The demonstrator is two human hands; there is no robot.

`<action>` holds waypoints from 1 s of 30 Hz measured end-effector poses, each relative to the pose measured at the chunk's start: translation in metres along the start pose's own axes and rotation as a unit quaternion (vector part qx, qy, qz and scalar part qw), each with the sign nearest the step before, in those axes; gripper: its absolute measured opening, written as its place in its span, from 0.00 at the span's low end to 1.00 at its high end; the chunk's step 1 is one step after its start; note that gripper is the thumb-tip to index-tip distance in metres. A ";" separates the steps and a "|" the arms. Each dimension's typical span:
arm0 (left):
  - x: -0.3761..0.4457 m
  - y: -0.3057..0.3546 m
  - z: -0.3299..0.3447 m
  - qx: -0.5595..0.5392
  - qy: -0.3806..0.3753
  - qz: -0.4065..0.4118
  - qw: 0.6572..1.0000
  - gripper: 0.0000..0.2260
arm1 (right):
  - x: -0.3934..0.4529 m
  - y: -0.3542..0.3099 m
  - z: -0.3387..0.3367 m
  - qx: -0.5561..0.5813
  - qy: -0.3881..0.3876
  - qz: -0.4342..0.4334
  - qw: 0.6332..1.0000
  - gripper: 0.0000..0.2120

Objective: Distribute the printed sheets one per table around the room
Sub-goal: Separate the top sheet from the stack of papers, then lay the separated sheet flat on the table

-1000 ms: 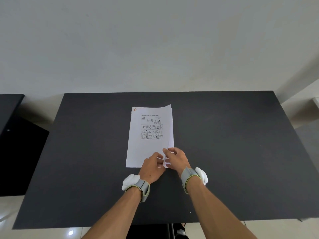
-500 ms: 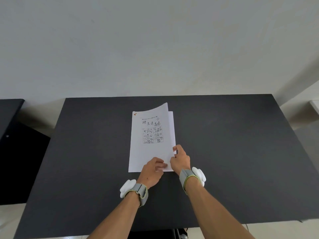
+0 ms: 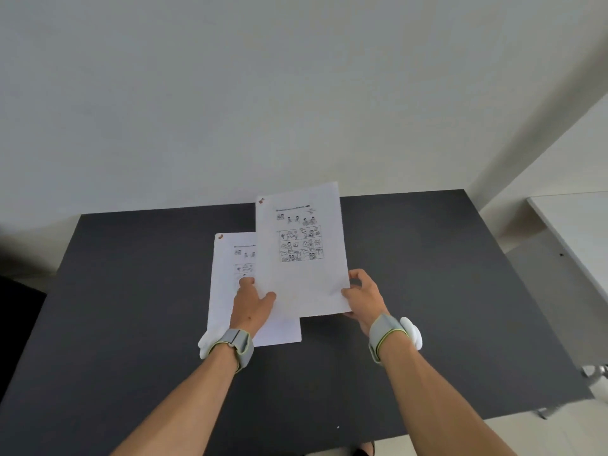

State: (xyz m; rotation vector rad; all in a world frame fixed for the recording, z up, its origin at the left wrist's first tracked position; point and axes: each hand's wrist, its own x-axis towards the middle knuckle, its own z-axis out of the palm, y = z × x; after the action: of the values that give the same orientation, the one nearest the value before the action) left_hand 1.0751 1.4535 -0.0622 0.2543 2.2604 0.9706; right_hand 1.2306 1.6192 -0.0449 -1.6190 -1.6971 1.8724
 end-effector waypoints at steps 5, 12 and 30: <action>-0.007 0.045 0.064 0.007 -0.035 0.034 0.999 0.21 | 0.031 0.004 -0.077 -0.022 0.034 0.003 0.999 0.15; -0.022 0.095 0.170 0.034 -0.047 0.049 0.997 0.18 | 0.070 0.012 -0.183 -0.131 0.078 -0.010 0.988 0.17; -0.027 0.162 0.280 0.335 -0.134 0.050 0.931 0.46 | 0.129 0.025 -0.279 -0.449 -0.026 -0.011 0.893 0.42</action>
State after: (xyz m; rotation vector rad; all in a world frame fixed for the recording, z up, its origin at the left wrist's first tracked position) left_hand 1.2624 1.7189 -0.0776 0.7530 2.2564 0.1515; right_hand 1.3995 1.8749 -0.0807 -1.7523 -2.8326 1.1295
